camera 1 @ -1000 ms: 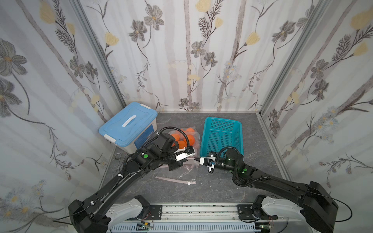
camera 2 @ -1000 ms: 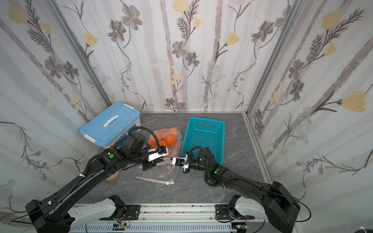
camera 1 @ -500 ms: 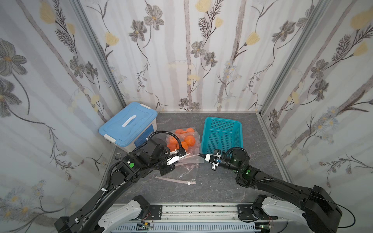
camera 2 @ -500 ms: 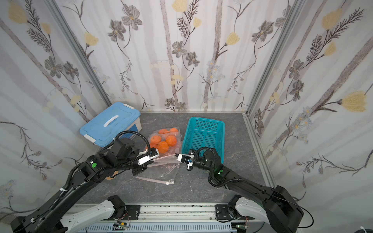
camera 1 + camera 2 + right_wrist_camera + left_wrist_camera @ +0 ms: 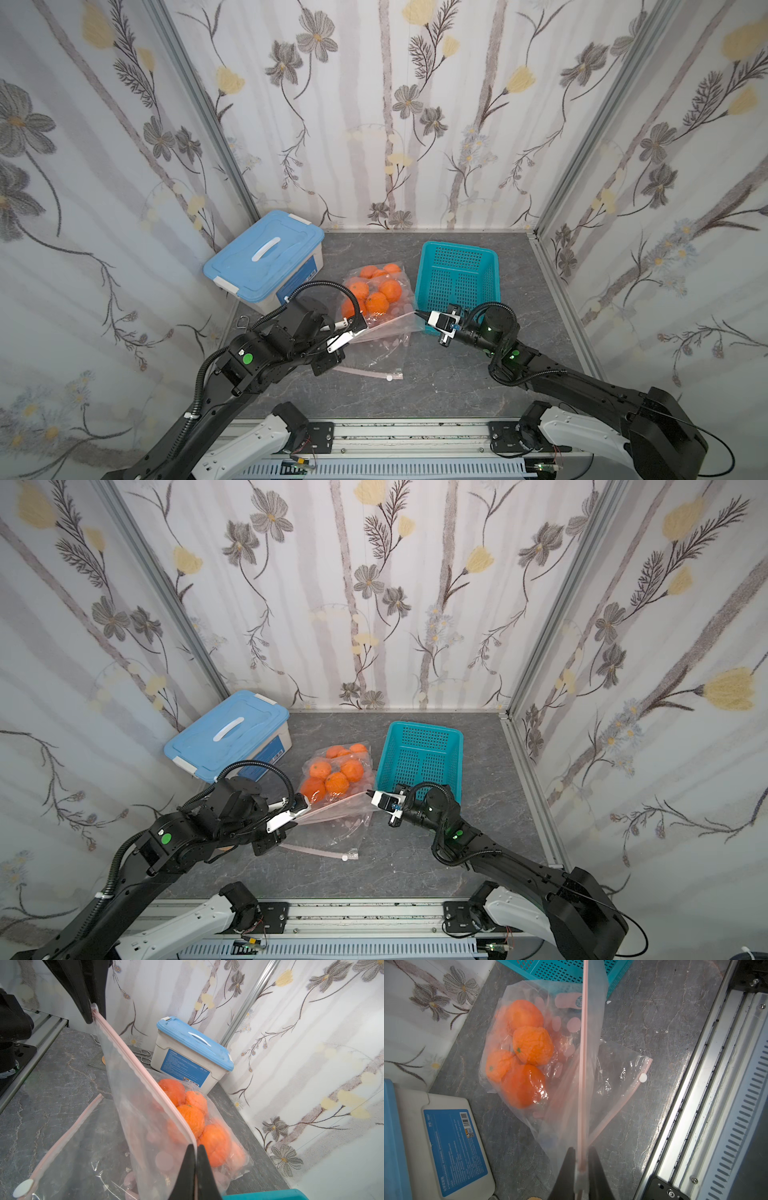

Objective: Open the zip-top bag and take out the orange
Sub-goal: Unzip the zipper on the zipper food storage bag.

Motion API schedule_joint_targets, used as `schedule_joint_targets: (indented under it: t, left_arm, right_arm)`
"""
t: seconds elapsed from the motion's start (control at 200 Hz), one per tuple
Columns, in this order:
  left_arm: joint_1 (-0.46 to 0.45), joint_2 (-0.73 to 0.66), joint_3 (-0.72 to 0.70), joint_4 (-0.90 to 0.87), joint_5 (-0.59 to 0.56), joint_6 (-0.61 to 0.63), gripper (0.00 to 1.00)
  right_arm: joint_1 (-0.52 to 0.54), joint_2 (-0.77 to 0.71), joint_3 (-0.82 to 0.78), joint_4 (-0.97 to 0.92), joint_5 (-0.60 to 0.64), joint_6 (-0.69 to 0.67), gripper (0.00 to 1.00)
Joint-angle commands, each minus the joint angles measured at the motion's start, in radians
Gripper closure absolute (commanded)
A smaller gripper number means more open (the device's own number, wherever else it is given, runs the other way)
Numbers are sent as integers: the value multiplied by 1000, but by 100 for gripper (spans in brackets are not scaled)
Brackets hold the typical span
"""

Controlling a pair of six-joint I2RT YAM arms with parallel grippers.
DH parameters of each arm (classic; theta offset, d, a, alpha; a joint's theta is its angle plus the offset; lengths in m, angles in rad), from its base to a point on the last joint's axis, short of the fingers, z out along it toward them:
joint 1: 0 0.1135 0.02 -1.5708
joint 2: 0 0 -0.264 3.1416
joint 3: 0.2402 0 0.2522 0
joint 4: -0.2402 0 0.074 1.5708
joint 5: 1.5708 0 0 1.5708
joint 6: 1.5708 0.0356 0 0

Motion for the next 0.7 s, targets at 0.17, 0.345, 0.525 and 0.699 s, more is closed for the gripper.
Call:
schedule_joint_targets:
  t: [0.17,0.345,0.525,0.699]
  left_arm:
    - [3,-35,-22,-123,-51,-15,89]
    - [3,-28,-21,-65,-11,-18,47]
    - [3,3,35,79,63,-20,28]
    - [3,85,89,133,121,-19,32]
  right_arm:
    - [-10,2,2,49,89,12,100]
    - [-9,11,10,31,9,10,100]
    - [2,26,32,-14,-56,-6,100]
    - [12,24,35,-28,-77,-11,100]
